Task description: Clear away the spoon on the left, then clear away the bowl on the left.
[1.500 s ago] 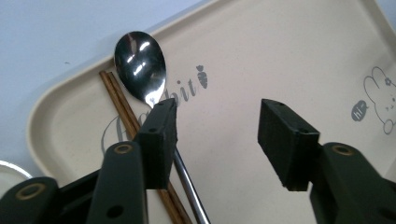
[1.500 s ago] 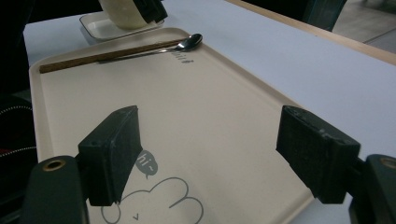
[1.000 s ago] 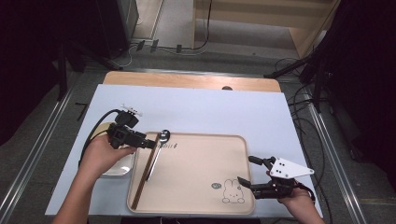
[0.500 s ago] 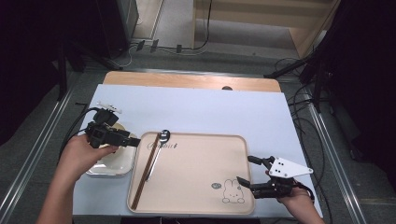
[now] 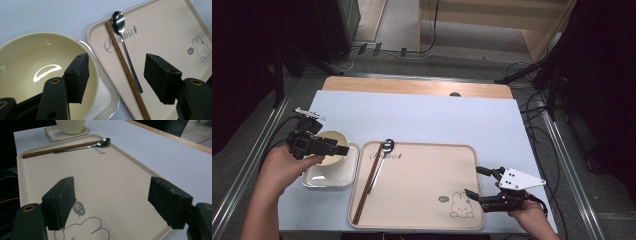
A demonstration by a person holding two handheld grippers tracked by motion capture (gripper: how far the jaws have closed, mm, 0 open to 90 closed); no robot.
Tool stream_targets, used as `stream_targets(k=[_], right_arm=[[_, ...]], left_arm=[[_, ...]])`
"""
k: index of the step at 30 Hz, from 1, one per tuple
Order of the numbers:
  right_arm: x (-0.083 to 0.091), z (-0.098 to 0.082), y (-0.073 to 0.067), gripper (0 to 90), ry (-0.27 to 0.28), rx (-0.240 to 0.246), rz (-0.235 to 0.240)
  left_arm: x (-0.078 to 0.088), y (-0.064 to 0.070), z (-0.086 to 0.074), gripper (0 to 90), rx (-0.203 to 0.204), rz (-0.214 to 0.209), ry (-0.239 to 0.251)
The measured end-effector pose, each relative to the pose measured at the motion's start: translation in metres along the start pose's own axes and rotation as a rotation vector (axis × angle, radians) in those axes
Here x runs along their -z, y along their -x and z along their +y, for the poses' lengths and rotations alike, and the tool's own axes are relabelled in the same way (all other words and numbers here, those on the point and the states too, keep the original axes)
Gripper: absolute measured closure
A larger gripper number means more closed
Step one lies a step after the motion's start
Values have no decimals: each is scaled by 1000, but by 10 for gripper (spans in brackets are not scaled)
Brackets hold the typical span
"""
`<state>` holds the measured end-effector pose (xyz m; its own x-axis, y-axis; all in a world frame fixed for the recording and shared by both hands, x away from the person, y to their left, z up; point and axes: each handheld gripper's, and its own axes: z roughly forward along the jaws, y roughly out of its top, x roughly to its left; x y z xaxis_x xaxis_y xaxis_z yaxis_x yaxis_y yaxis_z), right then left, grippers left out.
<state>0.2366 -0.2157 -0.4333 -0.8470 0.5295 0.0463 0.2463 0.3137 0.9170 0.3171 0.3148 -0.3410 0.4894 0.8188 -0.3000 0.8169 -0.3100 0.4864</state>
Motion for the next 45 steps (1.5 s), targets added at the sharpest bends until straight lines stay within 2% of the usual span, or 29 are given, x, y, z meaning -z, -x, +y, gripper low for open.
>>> stream_targets(k=[4, 5, 7, 17, 27, 30, 33, 35, 40, 43, 45], right_arm=[[0, 0, 0, 221, 2, 5, -3], [1, 0, 0, 221, 5, 3, -4], [1, 0, 0, 221, 5, 2, -4], [0, 0, -1, 221, 1, 5, -2], [-1, 0, -1, 222, -1, 7, -1], [-1, 0, -1, 222, -1, 7, -2], [0, 0, -1, 222, -1, 10, -2], [0, 0, -1, 222, -1, 10, -3], [0, 0, -1, 222, -1, 11, -4], [1, 0, -1, 222, -5, 8, -5], [1, 0, -1, 222, -2, 8, -6]], left_arm=[[6, -11, -5, 374, 34, 40, 5], [7, -14, -6, 374, 47, 35, 10], [10, -18, -8, 374, 55, 55, 13], [22, -36, -18, 374, 108, 92, 32], [33, -58, -30, 391, 197, 139, 38], [32, -64, -33, 405, 211, 191, 14], [27, -73, -38, 437, 249, 168, 13], [24, -78, -39, 460, 270, 170, -2], [15, -84, -41, 513, 290, 148, -18], [7, -84, -40, 529, 293, 161, -40], [2, -84, -39, 538, 289, 185, -55]])
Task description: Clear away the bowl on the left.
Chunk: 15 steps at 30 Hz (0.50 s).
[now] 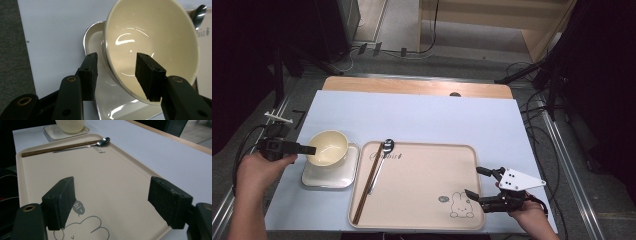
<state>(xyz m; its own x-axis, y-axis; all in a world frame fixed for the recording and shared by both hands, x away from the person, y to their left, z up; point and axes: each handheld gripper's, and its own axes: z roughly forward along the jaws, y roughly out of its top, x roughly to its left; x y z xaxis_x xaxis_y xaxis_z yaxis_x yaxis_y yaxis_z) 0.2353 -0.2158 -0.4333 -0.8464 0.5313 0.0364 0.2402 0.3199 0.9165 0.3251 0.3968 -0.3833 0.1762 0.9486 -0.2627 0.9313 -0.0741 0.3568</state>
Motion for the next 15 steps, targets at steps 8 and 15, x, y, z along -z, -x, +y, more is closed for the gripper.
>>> stream_targets(k=[8, 15], right_arm=[[1, 0, 0, 222, -4, -5, -6], [2, -1, 0, 222, -2, -2, -7]], left_arm=[[-16, 0, 3, 633, 15, 4, -25], [-26, -1, 6, 687, 30, 18, -40]])
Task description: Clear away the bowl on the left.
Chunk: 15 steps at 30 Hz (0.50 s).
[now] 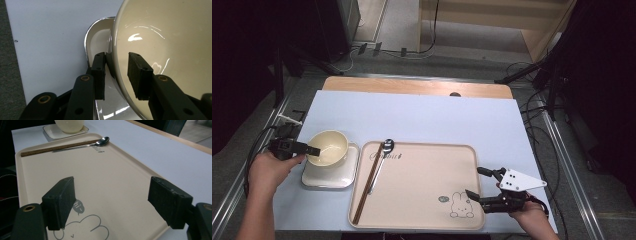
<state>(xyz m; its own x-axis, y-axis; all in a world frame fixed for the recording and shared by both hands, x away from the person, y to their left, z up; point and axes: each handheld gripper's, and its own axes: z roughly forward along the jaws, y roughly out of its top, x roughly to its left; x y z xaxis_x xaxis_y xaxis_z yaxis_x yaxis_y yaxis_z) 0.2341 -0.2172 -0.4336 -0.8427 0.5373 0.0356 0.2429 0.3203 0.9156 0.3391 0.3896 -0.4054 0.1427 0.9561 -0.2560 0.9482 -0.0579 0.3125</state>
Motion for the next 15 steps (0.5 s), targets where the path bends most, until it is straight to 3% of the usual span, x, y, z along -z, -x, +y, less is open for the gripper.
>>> stream_targets(k=[6, 15], right_arm=[[0, 0, 0, 222, -5, 0, -2], [1, -1, -1, 222, -4, 0, -2]], left_arm=[[-7, 1, 3, 729, -5, 14, -19], [-15, -1, 9, 780, 15, 1, -50]])
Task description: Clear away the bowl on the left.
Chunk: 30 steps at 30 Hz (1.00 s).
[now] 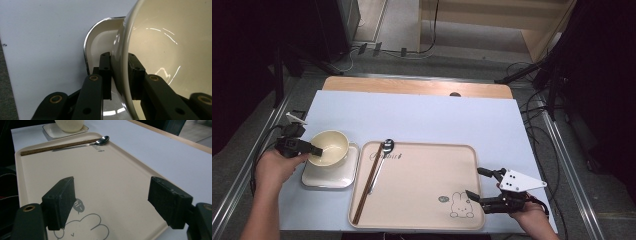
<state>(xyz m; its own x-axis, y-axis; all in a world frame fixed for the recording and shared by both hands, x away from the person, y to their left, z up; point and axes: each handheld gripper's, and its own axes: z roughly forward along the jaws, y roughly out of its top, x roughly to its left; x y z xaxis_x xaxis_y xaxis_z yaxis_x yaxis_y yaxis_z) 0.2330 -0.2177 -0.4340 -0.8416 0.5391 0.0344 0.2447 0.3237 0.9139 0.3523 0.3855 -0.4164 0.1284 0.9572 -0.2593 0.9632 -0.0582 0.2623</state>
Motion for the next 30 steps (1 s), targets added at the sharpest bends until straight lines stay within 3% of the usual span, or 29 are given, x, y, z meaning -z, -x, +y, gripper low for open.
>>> stream_targets(k=[10, 30], right_arm=[[1, -1, 0, 221, -3, 2, -2], [1, -1, 0, 222, -2, 1, -1]], left_arm=[[0, 0, 6, 835, 25, -28, -5], [2, 3, 7, 839, 0, -55, -23]])
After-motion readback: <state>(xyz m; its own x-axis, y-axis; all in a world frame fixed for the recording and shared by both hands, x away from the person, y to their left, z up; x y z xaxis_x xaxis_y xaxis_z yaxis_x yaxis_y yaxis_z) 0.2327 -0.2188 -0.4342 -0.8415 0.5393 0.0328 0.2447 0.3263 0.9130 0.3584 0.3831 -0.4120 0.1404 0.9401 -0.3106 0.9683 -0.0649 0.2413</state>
